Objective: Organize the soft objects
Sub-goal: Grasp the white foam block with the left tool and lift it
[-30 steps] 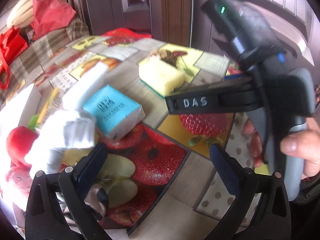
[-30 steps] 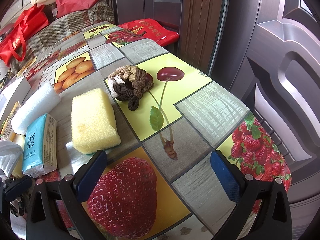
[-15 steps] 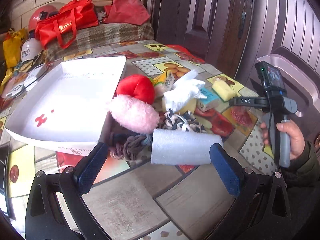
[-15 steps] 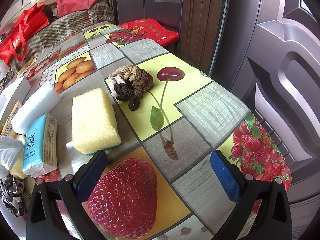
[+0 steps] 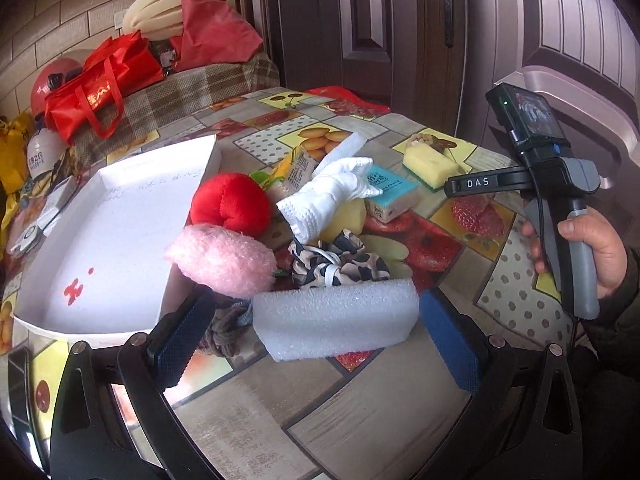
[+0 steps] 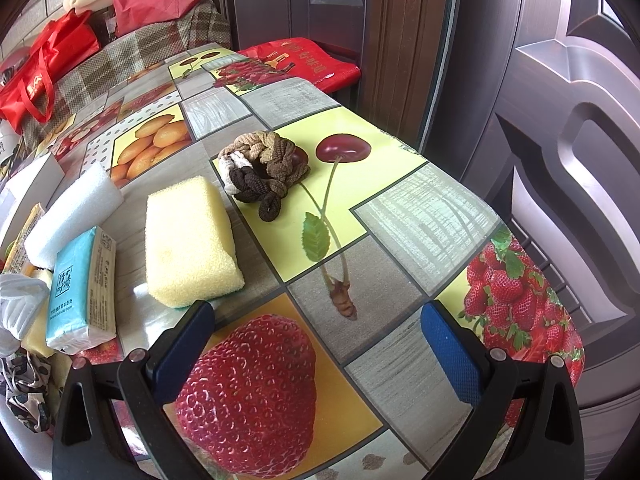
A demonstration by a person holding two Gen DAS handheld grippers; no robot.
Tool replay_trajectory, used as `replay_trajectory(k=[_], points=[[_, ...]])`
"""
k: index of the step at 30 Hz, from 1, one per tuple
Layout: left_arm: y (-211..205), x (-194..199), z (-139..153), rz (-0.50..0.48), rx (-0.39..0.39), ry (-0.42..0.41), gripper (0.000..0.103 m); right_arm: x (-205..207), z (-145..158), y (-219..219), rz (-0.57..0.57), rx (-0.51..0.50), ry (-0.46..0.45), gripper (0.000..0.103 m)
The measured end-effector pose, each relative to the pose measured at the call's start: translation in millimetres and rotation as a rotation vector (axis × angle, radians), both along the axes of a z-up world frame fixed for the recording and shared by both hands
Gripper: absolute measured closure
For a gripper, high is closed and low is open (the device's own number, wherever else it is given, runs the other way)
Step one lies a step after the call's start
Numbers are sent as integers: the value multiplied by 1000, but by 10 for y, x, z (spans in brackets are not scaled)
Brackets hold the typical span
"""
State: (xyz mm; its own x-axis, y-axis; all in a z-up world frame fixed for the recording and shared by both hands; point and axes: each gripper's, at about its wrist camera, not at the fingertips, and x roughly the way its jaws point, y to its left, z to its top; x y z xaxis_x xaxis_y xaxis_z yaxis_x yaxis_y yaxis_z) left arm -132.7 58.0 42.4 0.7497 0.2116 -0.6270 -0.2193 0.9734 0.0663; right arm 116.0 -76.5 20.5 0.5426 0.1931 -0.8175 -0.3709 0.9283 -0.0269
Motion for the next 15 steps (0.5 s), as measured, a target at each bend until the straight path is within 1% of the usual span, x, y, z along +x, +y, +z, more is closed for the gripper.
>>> replay_trajectory(k=[2,3,5,7,9,10,11,13,14,15], points=[[-22,25,100,-74,55,-13,0,4,2,-2,2,0,0,0],[-29,74,122,-121,74,0,0,13,1,-14,3,1,1,0],[-37,219,87,-177,88,65,0,12,1,-11,2,1,1,0],[-69,321,-22,-222,72,139,0,11,1,-8,2,2,1,0],[-149,292,-136,-281,30,204,0,15,2,-10,3,2,2,0],[-221,204,-142,-294,64,196,1,13,2,-6,3,2,2,0],[-271,104,-140,-319,76,198,1,12,2,-3,3,3,2,0],[-265,-68,-116,-351,17,214,2,14,2,-10,4,1,2,0],[-224,-131,-86,-337,1,210,3,13,2,-4,5,1,2,0],[-183,-174,-57,-319,4,206,3,15,3,-2,7,1,2,0]])
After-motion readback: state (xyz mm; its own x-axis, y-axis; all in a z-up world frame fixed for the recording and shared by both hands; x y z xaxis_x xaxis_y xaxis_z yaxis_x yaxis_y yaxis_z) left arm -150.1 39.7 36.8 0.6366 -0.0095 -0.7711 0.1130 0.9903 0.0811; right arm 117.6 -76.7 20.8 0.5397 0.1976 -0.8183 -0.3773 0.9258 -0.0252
